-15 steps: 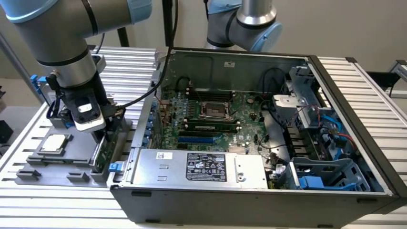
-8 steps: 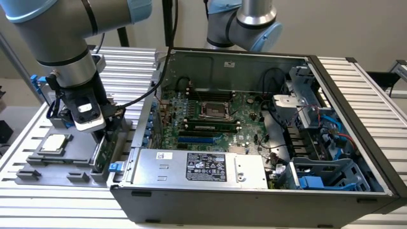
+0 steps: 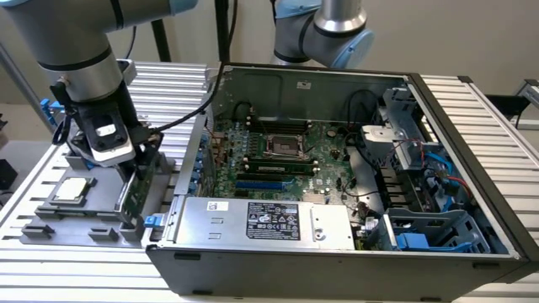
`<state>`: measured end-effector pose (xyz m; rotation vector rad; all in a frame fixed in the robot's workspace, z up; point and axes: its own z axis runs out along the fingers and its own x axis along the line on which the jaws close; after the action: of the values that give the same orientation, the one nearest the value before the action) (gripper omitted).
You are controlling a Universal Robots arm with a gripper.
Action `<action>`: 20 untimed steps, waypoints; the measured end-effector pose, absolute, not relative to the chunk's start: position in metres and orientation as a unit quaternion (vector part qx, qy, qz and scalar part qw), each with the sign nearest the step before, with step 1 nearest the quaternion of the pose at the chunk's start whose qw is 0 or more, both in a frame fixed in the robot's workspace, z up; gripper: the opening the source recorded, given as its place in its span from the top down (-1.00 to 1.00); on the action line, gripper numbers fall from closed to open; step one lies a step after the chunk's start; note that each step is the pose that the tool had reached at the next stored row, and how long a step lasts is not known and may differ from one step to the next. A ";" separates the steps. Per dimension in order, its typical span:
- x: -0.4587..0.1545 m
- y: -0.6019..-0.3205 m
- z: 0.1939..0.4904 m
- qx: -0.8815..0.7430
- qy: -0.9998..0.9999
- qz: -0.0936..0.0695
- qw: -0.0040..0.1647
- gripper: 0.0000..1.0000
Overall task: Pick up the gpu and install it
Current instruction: 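Pick up the gpu and move the gpu toward the slot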
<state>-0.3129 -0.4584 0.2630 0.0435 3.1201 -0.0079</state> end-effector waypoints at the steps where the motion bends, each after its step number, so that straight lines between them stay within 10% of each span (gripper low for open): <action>1: -0.313 -0.458 0.268 0.014 1.000 -0.003 0.010 0.47; 20: -0.306 -0.458 0.354 0.014 1.000 -0.003 0.009 0.47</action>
<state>-0.3056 -0.4584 0.3536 0.0430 3.1228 -0.0079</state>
